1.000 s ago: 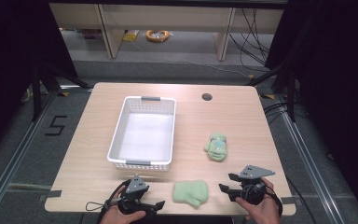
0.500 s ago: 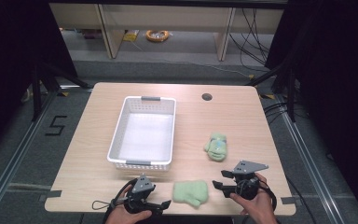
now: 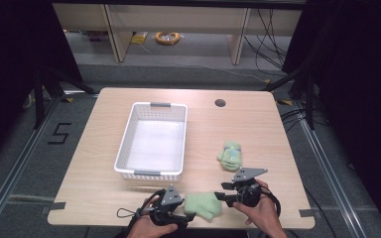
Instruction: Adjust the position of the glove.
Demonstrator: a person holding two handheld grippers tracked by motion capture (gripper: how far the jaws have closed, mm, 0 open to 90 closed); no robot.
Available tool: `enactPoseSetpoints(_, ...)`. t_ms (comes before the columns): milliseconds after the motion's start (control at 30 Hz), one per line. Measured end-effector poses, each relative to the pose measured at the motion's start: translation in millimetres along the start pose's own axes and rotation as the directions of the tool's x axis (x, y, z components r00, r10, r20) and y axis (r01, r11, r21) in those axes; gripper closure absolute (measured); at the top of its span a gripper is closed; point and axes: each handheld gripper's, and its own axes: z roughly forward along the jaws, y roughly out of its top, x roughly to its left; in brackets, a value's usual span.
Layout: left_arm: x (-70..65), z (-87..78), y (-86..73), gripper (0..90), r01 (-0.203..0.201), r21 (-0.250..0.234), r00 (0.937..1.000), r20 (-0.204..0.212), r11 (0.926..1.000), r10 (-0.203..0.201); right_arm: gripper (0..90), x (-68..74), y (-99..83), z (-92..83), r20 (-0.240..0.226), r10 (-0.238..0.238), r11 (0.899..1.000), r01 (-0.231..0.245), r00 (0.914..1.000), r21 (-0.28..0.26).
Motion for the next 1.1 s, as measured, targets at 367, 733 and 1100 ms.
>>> enactPoseSetpoints(367,1.6,9.7,2.1,57.1,-0.026,0.028,0.9988,-0.04,0.9993,0.027,62.6,1.4,-2.2,17.3,-0.023,-0.001,0.996,0.003,0.9997,0.088)
enactPoseSetpoints(733,1.5,8.7,2.3,81.4,-0.053,0.02,0.9986,0.002,0.9984,0.053,84.4,-0.6,-7.7,17.0,-0.053,0.045,0.997,-0.041,0.9976,0.072)
enactPoseSetpoints(1100,-6.8,12.5,23.3,82.1,0.007,-0.032,0.9976,0.069,0.9995,-0.005,84.6,-6.0,-1.4,-18.5,-0.037,0.067,0.998,-0.067,0.9971,0.01)
